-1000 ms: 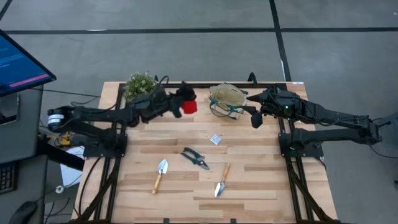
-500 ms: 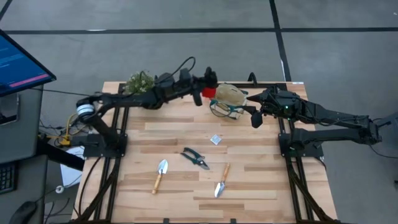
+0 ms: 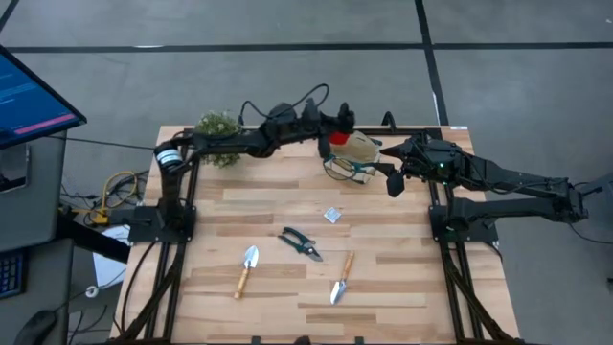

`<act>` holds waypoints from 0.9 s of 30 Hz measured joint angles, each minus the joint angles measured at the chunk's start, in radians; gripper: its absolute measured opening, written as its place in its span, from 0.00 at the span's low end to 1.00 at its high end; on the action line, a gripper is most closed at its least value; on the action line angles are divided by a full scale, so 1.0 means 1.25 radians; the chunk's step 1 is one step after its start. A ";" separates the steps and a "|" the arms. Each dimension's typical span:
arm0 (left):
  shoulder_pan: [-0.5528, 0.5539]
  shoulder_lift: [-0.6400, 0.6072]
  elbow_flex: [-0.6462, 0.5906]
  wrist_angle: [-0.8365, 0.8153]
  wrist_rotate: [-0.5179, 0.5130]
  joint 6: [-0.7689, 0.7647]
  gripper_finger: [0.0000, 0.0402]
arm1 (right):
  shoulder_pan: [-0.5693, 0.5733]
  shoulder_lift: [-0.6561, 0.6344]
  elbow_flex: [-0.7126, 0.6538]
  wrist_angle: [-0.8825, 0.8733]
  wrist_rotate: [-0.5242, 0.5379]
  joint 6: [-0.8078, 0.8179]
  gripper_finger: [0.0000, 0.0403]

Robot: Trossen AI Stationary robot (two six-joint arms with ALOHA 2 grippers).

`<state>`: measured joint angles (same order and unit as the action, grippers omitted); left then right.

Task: Pick & Place Garden tools in Gardening bag
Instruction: Put the red gloves into the gardening bag

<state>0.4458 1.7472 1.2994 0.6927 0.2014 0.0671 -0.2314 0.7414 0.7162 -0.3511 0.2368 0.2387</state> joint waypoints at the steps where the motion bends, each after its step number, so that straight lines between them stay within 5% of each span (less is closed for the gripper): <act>1: 0.000 0.012 0.008 0.000 0.008 0.013 0.07 | 0.000 0.000 0.000 0.000 0.000 0.003 0.62; 27: -0.032 0.091 0.033 -0.075 0.029 0.340 0.15 | 0.000 0.000 0.000 -0.005 0.007 0.020 0.62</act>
<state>0.4061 1.8606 1.3407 0.5987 0.2377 0.4915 -0.2314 0.7413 0.7162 -0.3580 0.2454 0.2636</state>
